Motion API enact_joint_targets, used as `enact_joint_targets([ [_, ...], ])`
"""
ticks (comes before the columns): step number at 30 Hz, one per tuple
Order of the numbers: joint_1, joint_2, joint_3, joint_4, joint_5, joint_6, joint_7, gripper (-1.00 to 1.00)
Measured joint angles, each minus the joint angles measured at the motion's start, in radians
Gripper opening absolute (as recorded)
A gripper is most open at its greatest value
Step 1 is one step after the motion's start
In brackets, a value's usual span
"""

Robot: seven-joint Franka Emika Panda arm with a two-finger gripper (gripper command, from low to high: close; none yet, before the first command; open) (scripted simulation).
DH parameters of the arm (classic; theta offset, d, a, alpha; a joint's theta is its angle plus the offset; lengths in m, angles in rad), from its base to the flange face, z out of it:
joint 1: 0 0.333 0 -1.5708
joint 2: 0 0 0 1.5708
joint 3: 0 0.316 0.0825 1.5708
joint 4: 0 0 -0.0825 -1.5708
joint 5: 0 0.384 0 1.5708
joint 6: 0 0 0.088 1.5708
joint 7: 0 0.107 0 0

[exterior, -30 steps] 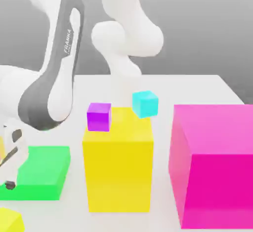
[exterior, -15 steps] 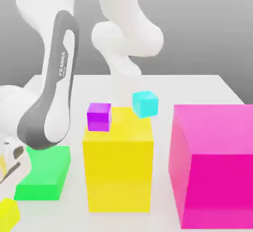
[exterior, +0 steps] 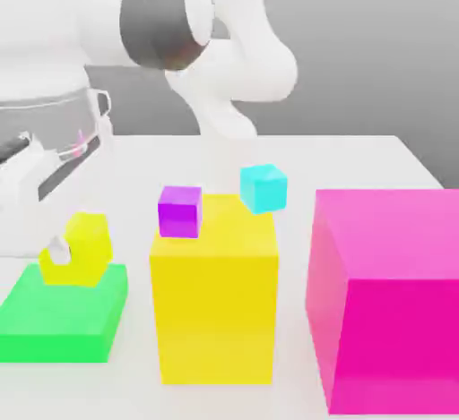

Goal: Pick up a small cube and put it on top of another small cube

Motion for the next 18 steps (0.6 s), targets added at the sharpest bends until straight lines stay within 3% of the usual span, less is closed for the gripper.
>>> enact_joint_targets([
  [10, 0.059, -0.340, 0.075, -0.130, -0.037, -0.218, -0.005, -1.00],
  [14, 0.067, -0.330, 0.085, -0.230, -0.039, -0.110, -0.004, -1.00],
  [15, 0.067, -0.319, 0.087, -0.253, -0.039, -0.076, -0.004, 1.00],
  [18, 0.067, -0.319, 0.087, -0.253, -0.039, -0.076, -0.004, 1.00],
])
